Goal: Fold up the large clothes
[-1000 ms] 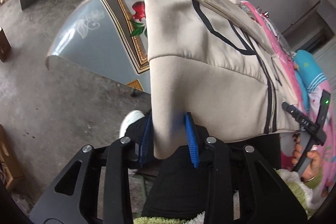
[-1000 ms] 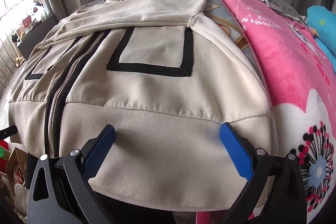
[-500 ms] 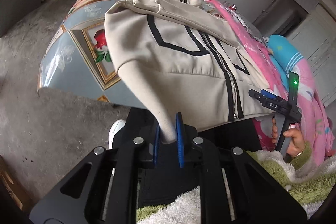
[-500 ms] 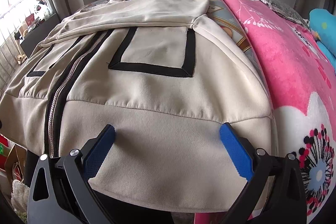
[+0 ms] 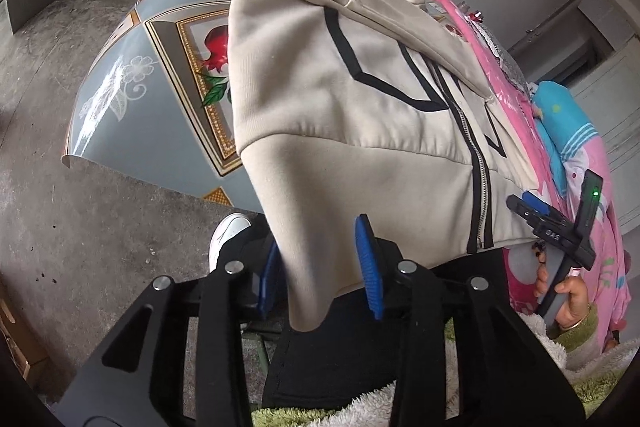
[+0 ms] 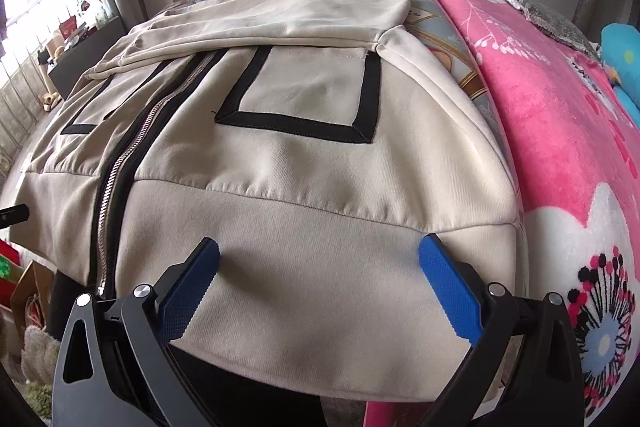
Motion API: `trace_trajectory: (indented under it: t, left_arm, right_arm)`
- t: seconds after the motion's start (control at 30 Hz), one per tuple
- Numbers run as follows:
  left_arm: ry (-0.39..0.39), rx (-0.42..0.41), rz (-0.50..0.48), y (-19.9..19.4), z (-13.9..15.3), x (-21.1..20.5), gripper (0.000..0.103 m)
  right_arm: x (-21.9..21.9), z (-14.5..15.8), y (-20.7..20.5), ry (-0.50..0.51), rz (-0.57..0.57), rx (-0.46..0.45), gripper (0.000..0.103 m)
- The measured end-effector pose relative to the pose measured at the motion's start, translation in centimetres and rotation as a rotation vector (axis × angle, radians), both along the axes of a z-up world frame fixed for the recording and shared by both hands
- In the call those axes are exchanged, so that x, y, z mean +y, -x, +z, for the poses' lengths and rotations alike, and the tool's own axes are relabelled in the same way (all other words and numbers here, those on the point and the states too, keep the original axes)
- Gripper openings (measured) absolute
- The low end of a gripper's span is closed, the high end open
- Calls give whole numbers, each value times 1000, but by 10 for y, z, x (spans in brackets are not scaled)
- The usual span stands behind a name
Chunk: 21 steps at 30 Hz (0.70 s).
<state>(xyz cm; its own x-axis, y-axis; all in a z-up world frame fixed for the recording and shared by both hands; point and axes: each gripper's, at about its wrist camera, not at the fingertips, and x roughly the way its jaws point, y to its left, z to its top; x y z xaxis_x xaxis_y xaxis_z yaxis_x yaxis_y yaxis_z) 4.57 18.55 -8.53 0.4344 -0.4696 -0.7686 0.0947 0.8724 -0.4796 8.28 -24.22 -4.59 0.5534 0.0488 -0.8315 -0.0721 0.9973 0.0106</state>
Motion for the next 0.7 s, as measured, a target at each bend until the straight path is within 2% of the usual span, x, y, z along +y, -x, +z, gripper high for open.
trace_trajectory:
  t: [0.13, 0.3, 0.57, 0.7]
  left_arm:
    - [12, 12, 1, -2, -3, 0, 28]
    - [-21, 1, -19, 1, 0, 2, 14]
    - [-70, -27, -58, 8, 7, -2, 11]
    - [-79, -37, -62, 10, 9, -4, 10]
  right_arm:
    - [-12, 12, 15, -52, -1, 20, 97]
    - [-34, 19, 48, -50, -40, 31, 97]
    - [-80, 32, 72, -86, -160, 11, 97]
    - [-86, 33, 62, -146, -150, -3, 84]
